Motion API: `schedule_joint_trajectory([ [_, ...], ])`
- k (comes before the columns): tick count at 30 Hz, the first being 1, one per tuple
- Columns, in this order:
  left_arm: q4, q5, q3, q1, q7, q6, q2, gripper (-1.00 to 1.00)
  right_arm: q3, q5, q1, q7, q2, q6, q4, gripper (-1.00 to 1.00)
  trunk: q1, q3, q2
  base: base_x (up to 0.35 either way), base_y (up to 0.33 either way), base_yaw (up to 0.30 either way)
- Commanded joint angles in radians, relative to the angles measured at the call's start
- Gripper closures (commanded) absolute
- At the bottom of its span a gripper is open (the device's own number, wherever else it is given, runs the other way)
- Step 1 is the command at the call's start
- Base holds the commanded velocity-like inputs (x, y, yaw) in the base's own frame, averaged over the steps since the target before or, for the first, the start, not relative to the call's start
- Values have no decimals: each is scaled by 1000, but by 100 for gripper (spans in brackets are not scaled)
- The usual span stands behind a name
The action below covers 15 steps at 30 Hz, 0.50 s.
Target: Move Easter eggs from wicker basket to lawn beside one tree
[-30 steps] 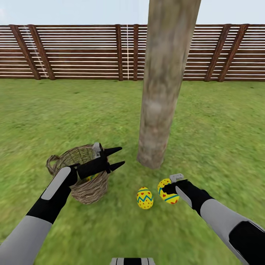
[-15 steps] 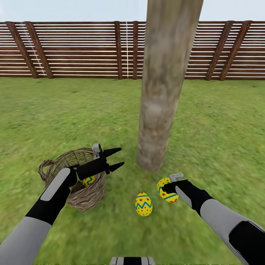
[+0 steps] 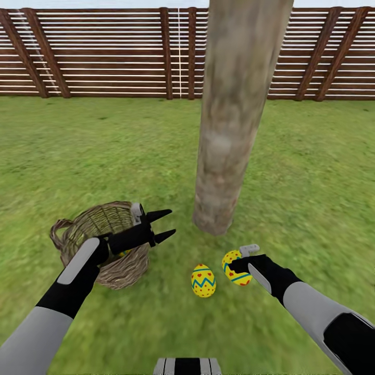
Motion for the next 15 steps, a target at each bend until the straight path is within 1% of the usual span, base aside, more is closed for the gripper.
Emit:
schedule_joint_trajectory([
  [1, 1, -7, -2, -1, -10, 0, 1, -100, 8, -10, -1, -7, -1, 3, -3, 100, 0, -5, -1, 0, 0, 0],
  [15, 1, -7, -2, -1, -9, 0, 1, -100, 8, -9, 0, -7, -1, 3, -1, 100, 6, -59, -4, 0, 0, 0],
])
